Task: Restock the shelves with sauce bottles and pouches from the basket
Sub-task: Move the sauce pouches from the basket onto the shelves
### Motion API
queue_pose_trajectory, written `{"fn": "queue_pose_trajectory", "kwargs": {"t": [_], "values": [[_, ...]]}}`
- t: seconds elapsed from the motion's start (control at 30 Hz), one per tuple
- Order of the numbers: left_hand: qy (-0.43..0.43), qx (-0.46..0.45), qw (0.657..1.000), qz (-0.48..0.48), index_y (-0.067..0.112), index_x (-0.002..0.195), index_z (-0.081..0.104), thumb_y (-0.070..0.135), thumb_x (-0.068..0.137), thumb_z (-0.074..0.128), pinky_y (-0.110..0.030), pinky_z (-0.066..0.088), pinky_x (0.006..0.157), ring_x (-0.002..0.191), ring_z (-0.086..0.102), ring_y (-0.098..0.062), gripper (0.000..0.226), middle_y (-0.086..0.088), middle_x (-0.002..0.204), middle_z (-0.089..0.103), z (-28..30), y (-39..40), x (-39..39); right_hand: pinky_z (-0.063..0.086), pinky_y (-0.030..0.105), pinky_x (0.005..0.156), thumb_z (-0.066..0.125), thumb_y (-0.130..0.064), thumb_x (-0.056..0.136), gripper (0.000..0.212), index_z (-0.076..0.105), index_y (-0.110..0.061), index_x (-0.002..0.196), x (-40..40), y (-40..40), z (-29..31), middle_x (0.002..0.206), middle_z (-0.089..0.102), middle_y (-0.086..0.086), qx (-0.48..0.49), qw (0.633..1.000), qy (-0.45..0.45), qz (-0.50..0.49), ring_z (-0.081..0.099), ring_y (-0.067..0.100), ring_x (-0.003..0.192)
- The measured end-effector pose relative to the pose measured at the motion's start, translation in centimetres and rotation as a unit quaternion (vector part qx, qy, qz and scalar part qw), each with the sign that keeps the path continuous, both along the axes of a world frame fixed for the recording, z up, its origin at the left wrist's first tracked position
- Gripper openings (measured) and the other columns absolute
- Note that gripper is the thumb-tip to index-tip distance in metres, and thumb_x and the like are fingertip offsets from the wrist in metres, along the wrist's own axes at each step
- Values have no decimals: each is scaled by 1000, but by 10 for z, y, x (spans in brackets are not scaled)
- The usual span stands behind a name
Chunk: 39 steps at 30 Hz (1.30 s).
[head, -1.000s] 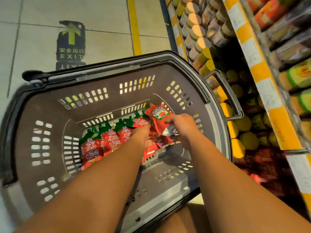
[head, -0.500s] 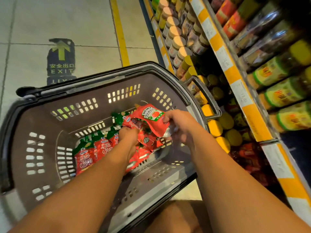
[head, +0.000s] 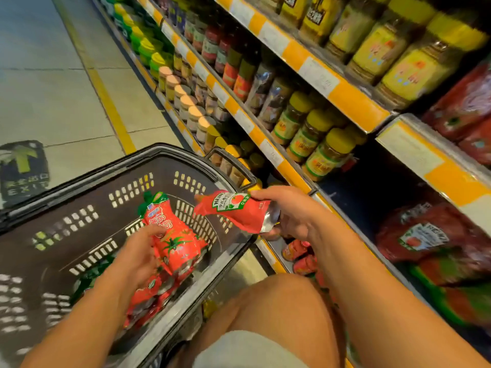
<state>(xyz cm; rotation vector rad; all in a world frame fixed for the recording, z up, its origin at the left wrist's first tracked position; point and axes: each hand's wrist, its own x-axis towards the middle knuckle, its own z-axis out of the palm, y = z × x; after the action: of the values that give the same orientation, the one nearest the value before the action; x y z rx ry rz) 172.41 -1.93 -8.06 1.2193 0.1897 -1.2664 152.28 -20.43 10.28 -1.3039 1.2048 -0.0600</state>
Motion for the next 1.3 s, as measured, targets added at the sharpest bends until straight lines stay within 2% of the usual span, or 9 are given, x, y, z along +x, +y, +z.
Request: {"fn": "queue_pose_trajectory", "kwargs": {"t": [0.13,0.33,0.4,0.5,0.63,0.77,0.9,1.03,1.3], "values": [[-65,-71,994,-44,3,124,65,11,94,65,-47,62,80,90,76,-29,31,-17,110,76,54,-2,-12,64,46,74,74,-28,92,22,62,-16,105,-81,13,27,109,76,14,35,993,-85,-73,74,28,92],[-141,-130,969,-159,2,95,80,11,78,75,-38,63,61,72,77,-30,20,-22,92,77,136,-31,-51,57,42,69,84,-12,65,33,63,-13,91,-191,40,33,103,63,25,33,971,-181,-153,63,36,89],[-167,-140,952,-217,5,88,81,12,77,75,-36,62,60,68,76,-28,15,-22,91,77,160,-46,-72,53,38,63,79,-4,67,36,69,-6,102,-219,45,29,105,68,28,25,966,-192,-170,66,35,82],[-207,-128,916,-320,-1,104,75,16,79,77,-39,62,62,69,75,-31,31,-27,96,75,190,-76,-107,44,57,88,71,5,80,48,61,-1,127,-248,44,25,122,69,29,-16,962,-170,-214,64,41,102],[-289,-98,855,-420,0,112,72,18,91,76,-42,64,67,76,76,-34,28,-26,101,76,216,-126,-157,47,61,104,69,5,82,43,68,-11,122,-272,34,24,115,76,16,-60,960,-150,-227,71,40,105],[-318,-80,846,-421,-1,109,70,14,89,76,-46,60,79,82,73,-34,26,-26,100,75,221,-177,-199,60,51,87,69,10,78,44,72,-14,114,-290,28,17,110,77,13,-80,954,-145,-250,75,35,101],[-316,-84,855,-403,11,85,65,7,83,75,-40,54,67,69,65,-29,11,-19,81,64,217,-219,-231,59,35,69,71,14,72,49,73,-15,112,-302,18,9,107,78,11,-108,941,-149,-284,77,28,93],[-327,-111,849,-401,-2,108,68,7,71,80,-60,59,88,94,73,-39,40,-30,106,73,209,-248,-249,61,37,69,76,11,72,55,68,-19,118,-306,5,-1,105,79,4,-149,923,-146,-323,78,26,93],[-387,-119,852,-332,12,102,50,6,80,73,-32,54,65,90,63,-24,32,-9,98,61,190,-294,-268,61,36,62,75,13,78,60,62,-27,120,-297,-18,-16,105,79,5,-229,872,-196,-386,78,24,91]]}}
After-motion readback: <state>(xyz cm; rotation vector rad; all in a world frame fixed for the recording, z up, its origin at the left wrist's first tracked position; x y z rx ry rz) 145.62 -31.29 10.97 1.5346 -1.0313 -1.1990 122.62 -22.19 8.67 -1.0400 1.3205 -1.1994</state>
